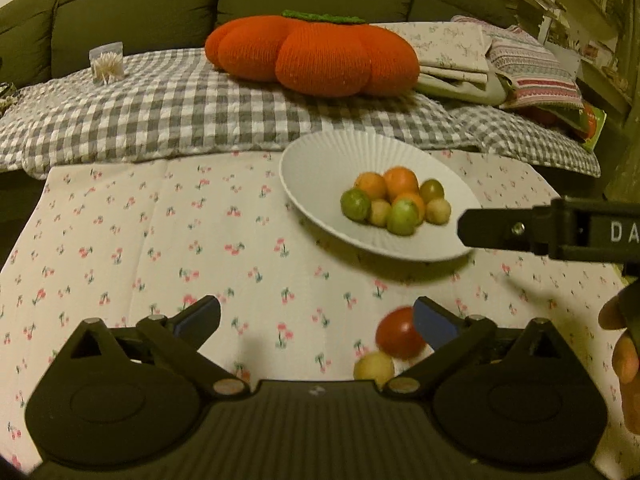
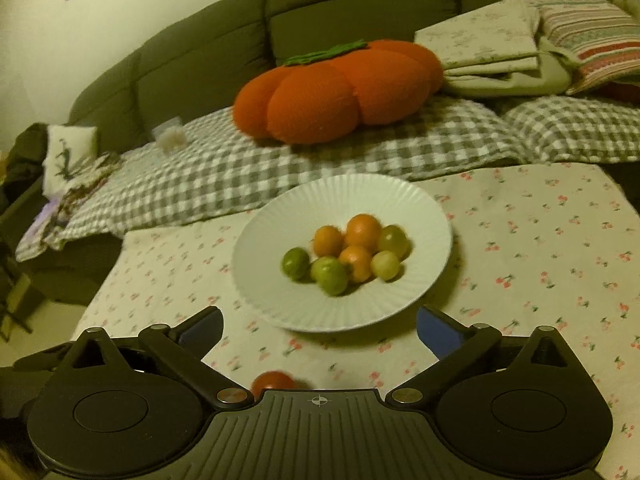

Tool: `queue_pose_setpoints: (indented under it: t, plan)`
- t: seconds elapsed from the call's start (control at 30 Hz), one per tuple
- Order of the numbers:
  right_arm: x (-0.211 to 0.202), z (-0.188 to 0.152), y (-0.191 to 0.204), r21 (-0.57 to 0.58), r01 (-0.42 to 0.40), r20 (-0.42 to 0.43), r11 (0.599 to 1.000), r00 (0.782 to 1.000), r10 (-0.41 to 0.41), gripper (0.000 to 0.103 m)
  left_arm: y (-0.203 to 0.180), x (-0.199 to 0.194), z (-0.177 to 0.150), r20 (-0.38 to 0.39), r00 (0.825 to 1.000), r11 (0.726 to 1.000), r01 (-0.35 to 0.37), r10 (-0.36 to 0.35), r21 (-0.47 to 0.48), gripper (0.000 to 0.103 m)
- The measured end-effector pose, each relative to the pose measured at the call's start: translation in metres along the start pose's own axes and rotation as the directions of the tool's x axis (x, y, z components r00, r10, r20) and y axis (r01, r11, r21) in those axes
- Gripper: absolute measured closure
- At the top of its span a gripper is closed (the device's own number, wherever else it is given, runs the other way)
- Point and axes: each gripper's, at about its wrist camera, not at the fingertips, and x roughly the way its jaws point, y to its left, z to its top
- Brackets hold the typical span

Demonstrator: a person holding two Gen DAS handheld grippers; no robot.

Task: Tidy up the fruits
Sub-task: 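Move both open tools back to the last two fruits, then grasp the red tomato with the right tool while the left tool grasps a pale yellow fruit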

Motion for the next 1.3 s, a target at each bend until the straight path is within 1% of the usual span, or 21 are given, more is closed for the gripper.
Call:
queue_pose_setpoints:
  t: [0.13,0.27,0.4,0.57,0.7,0.77,0.83,0.97,1.0,1.07,1.1,1.13,1.17,1.2,1.27,1.3]
  plan:
    - [-0.006,-0.006,0.008,-0.027,-0.026,-0.024,0.999,0.999,0.026,0.0,-0.002,-0.008,-0.01,-0.012,1.0,1.0,0.012,-0.012,-0.003,0.001]
    - [-0.011,-0.009,0.011,-0.021,-0.038,-0.032,0.999,0.999,0.037,0.0,-0.005,-0.013,-0.02,-0.024,0.999,1.0,0.022,-0.022,0.008,0.001]
    - [-0.012,-0.009,0.011,-0.004,-0.017,-0.03,1.0,0.999,0.017,0.0,-0.009,-0.012,-0.028,-0.043,0.999,0.999,0.02,-0.019,0.025,0.001]
    - [-0.011,-0.011,0.017,-0.041,0.007,-0.024,0.999,1.0,-0.008,0.0,-0.016,-0.007,-0.035,-0.055,0.998,0.998,0.024,-0.021,0.064,0.001]
    - [-0.007,-0.012,0.013,-0.002,-0.03,-0.053,1.0,0.998,0.03,0.0,-0.02,-0.004,-0.039,-0.055,0.998,0.996,0.036,-0.032,0.086,0.001]
    - [-0.005,-0.013,0.01,0.02,-0.036,-0.066,0.999,0.997,0.037,0.0,-0.022,-0.003,-0.041,-0.055,0.998,0.994,0.043,-0.038,0.098,0.001]
    - [-0.004,-0.014,0.008,0.038,-0.037,-0.076,0.999,0.996,0.04,0.0,-0.023,-0.001,-0.042,-0.053,0.998,0.993,0.042,-0.037,0.107,0.004]
    - [-0.001,-0.016,0.007,0.058,-0.049,-0.101,0.997,0.993,0.055,0.0,-0.024,0.0,-0.043,-0.032,0.999,0.993,0.042,-0.039,0.114,0.005]
    - [-0.001,-0.016,0.007,0.055,-0.05,-0.104,0.997,0.993,0.056,0.0,-0.024,0.0,-0.042,-0.023,0.999,0.993,0.04,-0.038,0.114,0.007]
    - [0.001,-0.017,0.009,0.048,-0.049,-0.107,0.998,0.993,0.054,0.0,-0.025,0.002,-0.041,-0.013,0.999,0.992,0.049,-0.047,0.115,0.018]
    - [0.001,-0.018,0.009,0.046,-0.046,-0.109,0.998,0.993,0.05,0.0,-0.026,0.004,-0.04,-0.017,0.998,0.991,0.06,-0.058,0.116,0.029]
    - [0.002,-0.019,0.008,0.045,-0.037,-0.112,0.998,0.993,0.042,0.001,-0.027,0.008,-0.04,-0.025,0.998,0.991,0.068,-0.066,0.119,0.042]
    - [0.004,-0.019,0.007,0.047,-0.034,-0.116,0.998,0.993,0.039,0.002,-0.028,0.011,-0.041,-0.039,0.997,0.99,0.069,-0.065,0.124,0.049]
    - [0.005,-0.02,0.006,0.052,-0.035,-0.12,0.998,0.992,0.041,0.002,-0.03,0.016,-0.042,-0.054,0.997,0.989,0.067,-0.06,0.133,0.061]
    - [0.007,-0.02,0.003,0.064,-0.038,-0.125,0.997,0.991,0.046,0.004,-0.034,0.017,-0.044,-0.033,0.999,0.986,0.042,-0.038,0.161,0.066]
    - [0.008,-0.021,0.002,0.069,-0.043,-0.129,0.997,0.99,0.051,0.006,-0.034,0.017,-0.044,-0.028,0.999,0.985,0.038,-0.034,0.169,0.075]
